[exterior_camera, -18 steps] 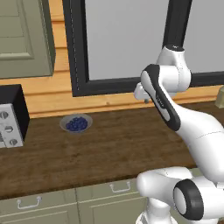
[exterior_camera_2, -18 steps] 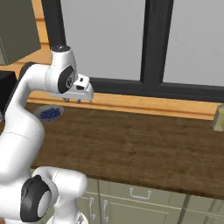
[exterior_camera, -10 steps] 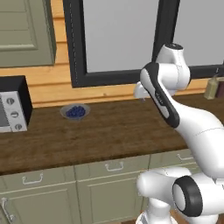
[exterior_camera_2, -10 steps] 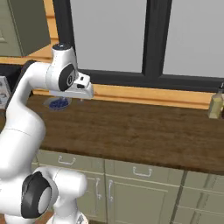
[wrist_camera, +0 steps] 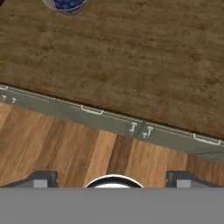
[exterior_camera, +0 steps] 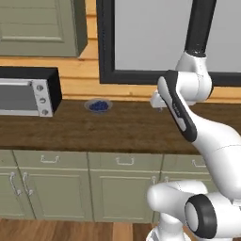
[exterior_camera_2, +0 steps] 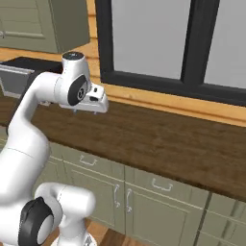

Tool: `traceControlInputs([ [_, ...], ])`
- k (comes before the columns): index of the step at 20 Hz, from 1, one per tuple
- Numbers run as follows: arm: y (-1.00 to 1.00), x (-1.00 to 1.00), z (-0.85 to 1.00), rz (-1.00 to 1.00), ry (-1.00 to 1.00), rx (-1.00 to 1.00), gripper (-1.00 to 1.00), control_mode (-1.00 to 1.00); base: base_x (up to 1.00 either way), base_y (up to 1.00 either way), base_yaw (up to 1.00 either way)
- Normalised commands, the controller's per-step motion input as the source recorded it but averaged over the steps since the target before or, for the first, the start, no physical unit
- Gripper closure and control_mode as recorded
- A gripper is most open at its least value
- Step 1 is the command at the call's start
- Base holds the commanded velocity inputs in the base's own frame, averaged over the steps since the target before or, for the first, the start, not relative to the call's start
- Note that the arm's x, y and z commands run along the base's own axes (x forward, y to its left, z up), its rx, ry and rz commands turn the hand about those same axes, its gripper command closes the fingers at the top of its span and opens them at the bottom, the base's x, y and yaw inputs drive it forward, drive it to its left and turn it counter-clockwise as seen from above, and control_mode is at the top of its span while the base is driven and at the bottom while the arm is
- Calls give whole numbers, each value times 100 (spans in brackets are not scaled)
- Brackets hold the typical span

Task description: Take a straw from the drawer in front and place it inside the glass cup on the dining counter.

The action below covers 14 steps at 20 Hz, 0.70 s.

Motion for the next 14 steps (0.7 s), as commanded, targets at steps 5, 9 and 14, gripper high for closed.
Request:
traceControlInputs([
  [5,0,0,0,0,0,0,-100,100,7,-63,70],
  [9,0,0,0,0,0,0,-100,100,4,-77,63],
  [14,0,0,0,0,0,0,-100,100,0,-92,45],
])
